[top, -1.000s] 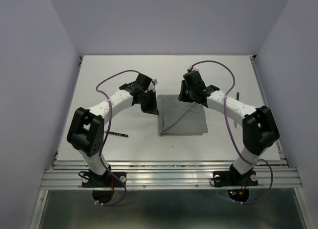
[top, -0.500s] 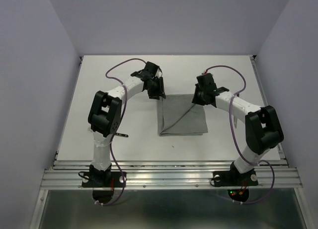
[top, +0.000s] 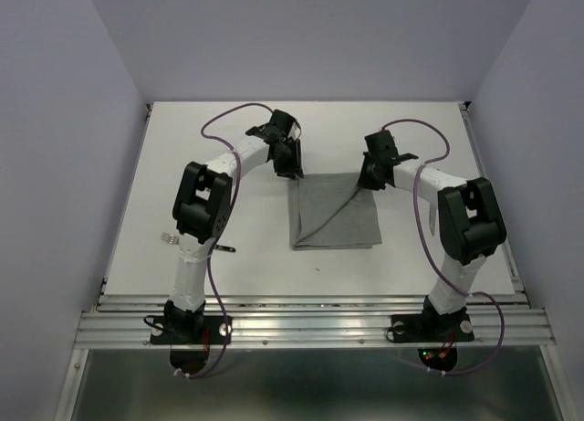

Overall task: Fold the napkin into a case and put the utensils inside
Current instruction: Fold the top corner of the square-folded napkin at the center of the board, then smooth out the upper triangle-folded napkin at the center of the board.

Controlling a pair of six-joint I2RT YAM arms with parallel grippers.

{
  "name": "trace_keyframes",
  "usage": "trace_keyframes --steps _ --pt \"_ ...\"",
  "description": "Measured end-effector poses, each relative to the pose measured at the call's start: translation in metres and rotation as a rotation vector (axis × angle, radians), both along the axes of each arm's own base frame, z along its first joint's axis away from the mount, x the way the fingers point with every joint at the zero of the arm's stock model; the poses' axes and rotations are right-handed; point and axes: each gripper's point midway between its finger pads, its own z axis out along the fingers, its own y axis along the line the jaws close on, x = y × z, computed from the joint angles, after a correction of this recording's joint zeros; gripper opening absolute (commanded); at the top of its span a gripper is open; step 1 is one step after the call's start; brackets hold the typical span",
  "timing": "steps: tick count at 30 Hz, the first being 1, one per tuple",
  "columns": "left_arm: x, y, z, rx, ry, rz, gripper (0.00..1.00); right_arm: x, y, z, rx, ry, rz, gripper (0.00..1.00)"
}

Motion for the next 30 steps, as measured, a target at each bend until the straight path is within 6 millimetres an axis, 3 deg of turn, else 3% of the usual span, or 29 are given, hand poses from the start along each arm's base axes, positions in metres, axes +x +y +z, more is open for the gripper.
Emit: trace_keyframes --steps 17,27,30 --pt "-0.008 -0.005 -0.003 -0.021 0.027 -0.054 0.31 0.005 0.000 0.003 0.008 -0.008 -0.002 0.22" --pt "-0.011 -0.006 -0.029 -0.010 0.070 -0.061 0.35 0.005 0.000 0.004 0.009 -0.008 -0.001 0.22" --pt "-0.010 -0.007 -0.029 -0.017 0.067 -0.065 0.36 0.006 -0.002 0.004 0.010 -0.010 -0.005 0.22"
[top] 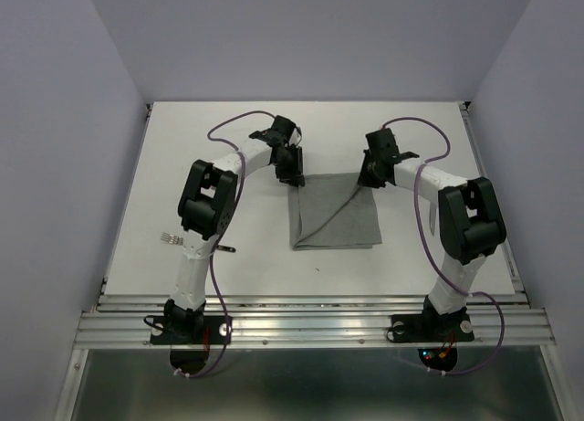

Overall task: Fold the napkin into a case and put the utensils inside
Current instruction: Smooth out the upper triangle-folded napkin at the center of the board.

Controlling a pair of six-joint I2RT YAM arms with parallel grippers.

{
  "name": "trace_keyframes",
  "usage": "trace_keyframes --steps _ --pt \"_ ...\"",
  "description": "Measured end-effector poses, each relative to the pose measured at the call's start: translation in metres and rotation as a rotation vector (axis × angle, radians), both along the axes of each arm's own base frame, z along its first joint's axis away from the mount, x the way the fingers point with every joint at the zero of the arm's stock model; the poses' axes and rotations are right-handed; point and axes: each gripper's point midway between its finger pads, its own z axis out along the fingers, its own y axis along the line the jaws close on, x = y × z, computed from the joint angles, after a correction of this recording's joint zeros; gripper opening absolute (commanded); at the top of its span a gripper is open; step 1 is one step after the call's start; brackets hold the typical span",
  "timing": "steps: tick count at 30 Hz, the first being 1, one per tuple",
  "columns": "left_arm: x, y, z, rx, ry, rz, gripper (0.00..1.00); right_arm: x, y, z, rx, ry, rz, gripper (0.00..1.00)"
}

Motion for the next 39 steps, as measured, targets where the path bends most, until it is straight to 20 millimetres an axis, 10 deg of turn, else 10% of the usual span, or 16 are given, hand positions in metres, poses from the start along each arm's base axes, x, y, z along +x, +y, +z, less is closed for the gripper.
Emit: trace_keyframes --steps 11,39 --pt "-0.002 -0.002 0.000 -0.008 0.005 -0.006 0.01 0.002 -0.003 0.004 0.002 -0.009 -0.008 0.22" --pt "0.006 -0.008 0.025 -0.041 -0.028 0.010 0.00 0.021 0.001 0.027 0.001 -0.063 0.012 0.16"
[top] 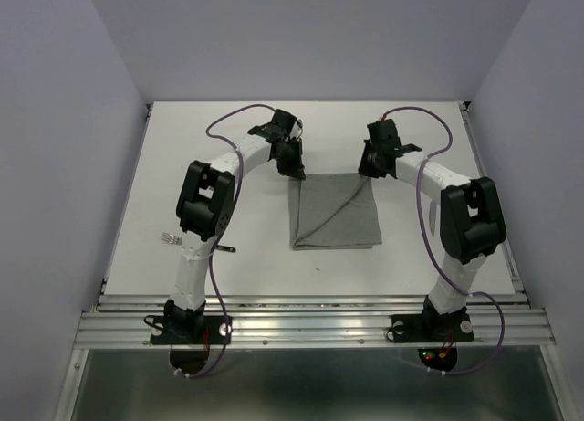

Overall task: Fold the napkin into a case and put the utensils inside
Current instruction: Smooth out the upper triangle-folded napkin at the center of the board.

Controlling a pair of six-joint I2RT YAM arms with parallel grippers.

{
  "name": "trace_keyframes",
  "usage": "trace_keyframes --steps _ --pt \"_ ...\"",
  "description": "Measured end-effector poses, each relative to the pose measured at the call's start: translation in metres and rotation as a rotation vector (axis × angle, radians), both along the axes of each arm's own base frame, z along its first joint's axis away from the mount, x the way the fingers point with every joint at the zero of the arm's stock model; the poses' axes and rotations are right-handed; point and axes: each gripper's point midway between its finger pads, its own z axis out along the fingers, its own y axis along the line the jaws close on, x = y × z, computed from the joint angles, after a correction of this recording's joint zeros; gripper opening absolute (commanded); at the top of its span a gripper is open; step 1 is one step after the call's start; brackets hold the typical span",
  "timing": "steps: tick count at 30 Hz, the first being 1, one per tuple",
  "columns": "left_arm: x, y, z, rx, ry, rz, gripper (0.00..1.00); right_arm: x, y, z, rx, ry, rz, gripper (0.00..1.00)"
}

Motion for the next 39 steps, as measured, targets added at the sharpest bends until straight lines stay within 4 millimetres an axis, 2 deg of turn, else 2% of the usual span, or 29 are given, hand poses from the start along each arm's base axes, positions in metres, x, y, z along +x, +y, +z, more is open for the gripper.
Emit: trace_keyframes --steps 19,30,39 --pt "0.009 0.013 0.008 0.008 -0.018 0.033 0.00 -0.003 -0.001 -0.003 -0.004 0.010 0.004 0.14" --pt "0.009 0.013 0.008 0.005 -0.018 0.033 0.00 -0.003 -0.001 -0.004 -0.005 0.013 0.004 0.13" --pt "0.006 0.014 0.002 0.009 -0.010 0.033 0.00 -0.005 -0.002 -0.030 -0.022 0.068 0.003 0.13"
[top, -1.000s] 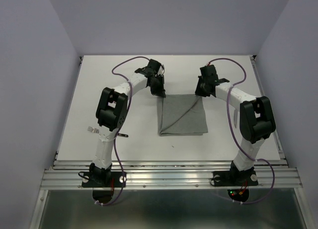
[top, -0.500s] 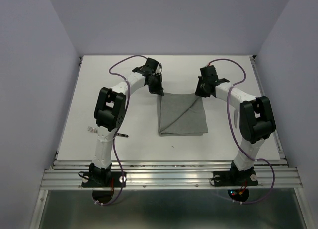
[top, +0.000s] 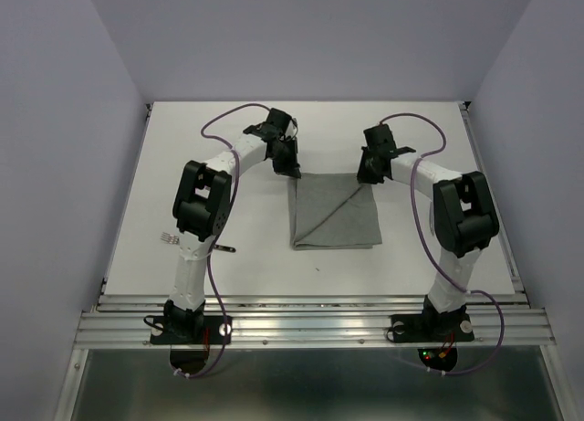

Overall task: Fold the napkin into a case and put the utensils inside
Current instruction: Smooth out the upper triangle-folded napkin at the center of the board.

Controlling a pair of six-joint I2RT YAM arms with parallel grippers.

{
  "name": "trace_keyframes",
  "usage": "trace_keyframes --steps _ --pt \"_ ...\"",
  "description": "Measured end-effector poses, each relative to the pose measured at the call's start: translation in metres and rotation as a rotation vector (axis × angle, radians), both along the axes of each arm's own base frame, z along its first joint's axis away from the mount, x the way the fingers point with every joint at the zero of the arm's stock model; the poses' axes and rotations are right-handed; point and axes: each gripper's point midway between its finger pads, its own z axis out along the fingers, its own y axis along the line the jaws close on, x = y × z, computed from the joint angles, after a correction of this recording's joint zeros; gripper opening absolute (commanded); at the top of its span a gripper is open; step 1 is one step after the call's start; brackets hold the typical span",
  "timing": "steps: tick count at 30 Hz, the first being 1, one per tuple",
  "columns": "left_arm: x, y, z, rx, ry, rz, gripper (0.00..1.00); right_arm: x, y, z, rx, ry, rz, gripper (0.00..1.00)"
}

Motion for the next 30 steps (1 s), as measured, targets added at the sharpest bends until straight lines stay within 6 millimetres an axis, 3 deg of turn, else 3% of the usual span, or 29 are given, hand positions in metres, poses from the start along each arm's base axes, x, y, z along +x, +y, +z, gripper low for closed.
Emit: trace_keyframes --steps 5,15,21,23,27,30 --pt "-0.003 0.002 -0.005 0.005 0.009 0.000 0.00 0.001 0.000 -0.007 -0.004 0.014 0.000 0.13" --pt "-0.004 0.002 -0.005 0.004 0.007 0.000 0.00 0.011 0.003 0.001 0.002 -0.011 -0.001 0.13" --pt "-0.004 0.002 -0.005 0.003 0.005 0.000 0.01 0.011 0.001 -0.009 -0.011 0.004 -0.007 0.13" --pt "-0.004 0.002 -0.005 0.003 0.006 0.000 0.06 0.011 0.001 -0.013 -0.016 0.012 -0.008 0.13" --pt "-0.003 0.003 -0.005 0.006 0.004 0.003 0.35 0.011 0.000 -0.021 -0.021 0.025 -0.009 0.13" --pt "-0.003 0.006 -0.005 0.022 0.001 0.015 0.50 0.012 0.001 -0.021 -0.021 0.019 -0.006 0.12"
